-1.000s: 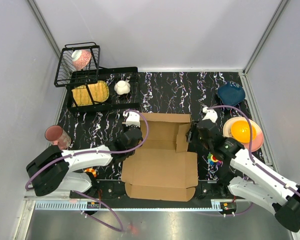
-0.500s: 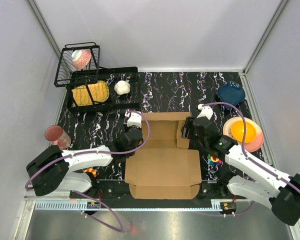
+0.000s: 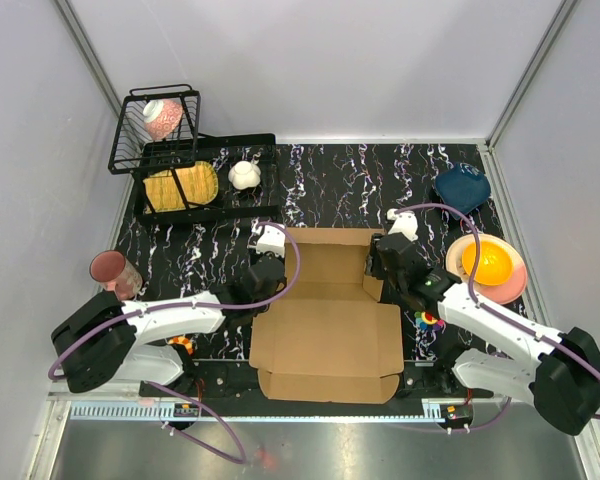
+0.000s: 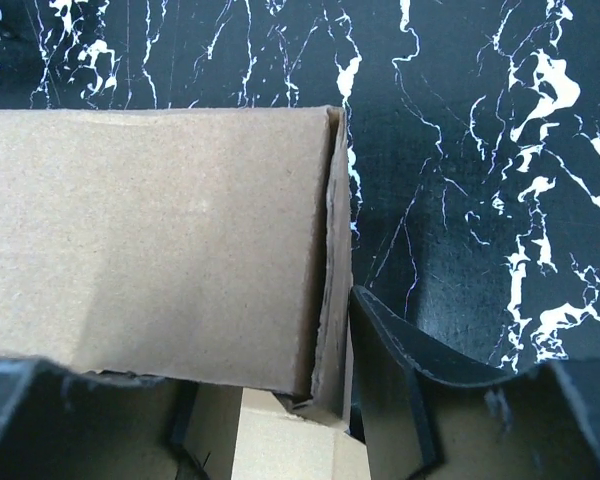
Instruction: Fold the paper box
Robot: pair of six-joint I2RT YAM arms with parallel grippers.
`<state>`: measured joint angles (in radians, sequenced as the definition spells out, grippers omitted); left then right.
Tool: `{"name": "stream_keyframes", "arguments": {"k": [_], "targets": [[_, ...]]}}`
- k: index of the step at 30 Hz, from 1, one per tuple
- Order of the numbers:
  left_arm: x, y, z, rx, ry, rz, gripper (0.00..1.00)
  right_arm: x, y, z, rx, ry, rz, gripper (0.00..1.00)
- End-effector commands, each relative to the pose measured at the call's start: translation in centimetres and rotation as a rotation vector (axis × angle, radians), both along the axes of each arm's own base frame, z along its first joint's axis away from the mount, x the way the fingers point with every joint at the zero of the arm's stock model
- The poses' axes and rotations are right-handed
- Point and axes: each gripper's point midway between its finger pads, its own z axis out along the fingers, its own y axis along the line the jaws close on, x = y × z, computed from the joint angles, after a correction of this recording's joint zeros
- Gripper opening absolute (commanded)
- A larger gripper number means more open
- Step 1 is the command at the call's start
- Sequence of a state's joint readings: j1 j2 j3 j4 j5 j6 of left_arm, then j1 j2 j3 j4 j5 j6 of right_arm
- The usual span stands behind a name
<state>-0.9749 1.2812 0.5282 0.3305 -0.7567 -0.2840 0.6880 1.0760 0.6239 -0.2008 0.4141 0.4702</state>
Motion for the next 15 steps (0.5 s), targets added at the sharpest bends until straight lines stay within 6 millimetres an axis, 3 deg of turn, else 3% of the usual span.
{"name": "stream_keyframes", "arguments": {"k": [1,5,9,13,15], "targets": [[-0.7,-1.6,0.6,0.003,0.008,-0.100,0.00,1.2,-0.5,0.8,-0.028,-0.064,-0.033,0.50],[-0.7,-1.7,0.7,0.002,0.010,-0.104,0.00,1.3,-0.9,0.5,-0.049,-0.063,-0.045,0.47],[-0.7,-1.7,0.6,-0.004,0.014,-0.103,0.00,1.1,-1.6,-0.1,-0.073,-0.060,-0.062,0.28],[-0.7,-1.9,0.4,-0.009,0.023,-0.100,0.00,0.9,-2.0,-0.6,-0.079,-0.048,-0.085,0.00],[-0.7,-2.0,0.4,-0.008,0.025,-0.101,0.00,0.9,-2.0,-0.9,-0.082,-0.036,-0.088,0.00]]}}
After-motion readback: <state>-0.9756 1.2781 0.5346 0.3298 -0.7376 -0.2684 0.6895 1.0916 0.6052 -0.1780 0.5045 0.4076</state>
